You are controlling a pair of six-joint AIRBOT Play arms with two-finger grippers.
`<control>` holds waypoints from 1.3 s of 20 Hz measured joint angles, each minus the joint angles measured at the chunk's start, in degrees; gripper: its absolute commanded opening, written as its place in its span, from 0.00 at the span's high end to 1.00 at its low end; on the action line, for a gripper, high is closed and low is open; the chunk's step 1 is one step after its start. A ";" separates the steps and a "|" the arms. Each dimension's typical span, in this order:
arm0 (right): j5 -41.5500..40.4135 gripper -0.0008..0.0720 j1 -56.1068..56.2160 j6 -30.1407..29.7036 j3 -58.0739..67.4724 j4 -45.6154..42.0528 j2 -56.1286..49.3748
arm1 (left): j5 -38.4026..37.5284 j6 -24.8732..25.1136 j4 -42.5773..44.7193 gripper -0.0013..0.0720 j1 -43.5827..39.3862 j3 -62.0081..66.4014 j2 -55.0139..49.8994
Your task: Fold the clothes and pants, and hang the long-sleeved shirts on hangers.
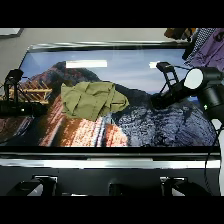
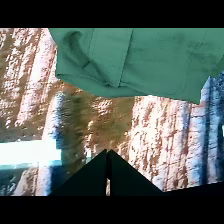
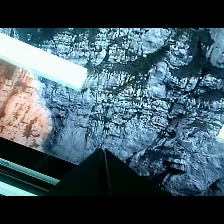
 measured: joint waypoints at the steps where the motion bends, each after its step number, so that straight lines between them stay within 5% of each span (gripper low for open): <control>1: 0.00 0.96 0.00 0.00 0.00 0.00 0.00 | 0.00 0.00 0.00 0.95 0.00 0.00 0.00; 14: -0.02 0.96 0.00 0.00 0.00 0.00 0.00 | 0.02 0.00 0.00 0.95 -0.02 0.00 0.00; 15: 0.00 0.96 0.00 0.00 0.00 0.00 0.00 | 0.09 0.00 -0.02 0.85 -0.02 0.00 -0.04; 16: 0.00 0.96 0.00 0.00 0.00 -0.02 0.00 | 0.44 0.02 -0.02 0.48 -0.02 0.00 -0.11; 17: -0.02 0.96 0.00 0.00 0.00 0.00 0.00 | 1.03 0.02 0.00 0.00 0.00 0.00 -0.26; 23: 0.00 0.96 0.00 0.00 0.00 -0.02 0.00 | 6.51 -3.67 -1.18 0.00 2.97 -2.71 -4.31; 26: 0.00 0.96 0.00 0.00 0.00 0.00 0.00 | 11.10 -1.84 -11.67 0.00 9.22 -5.05 -11.15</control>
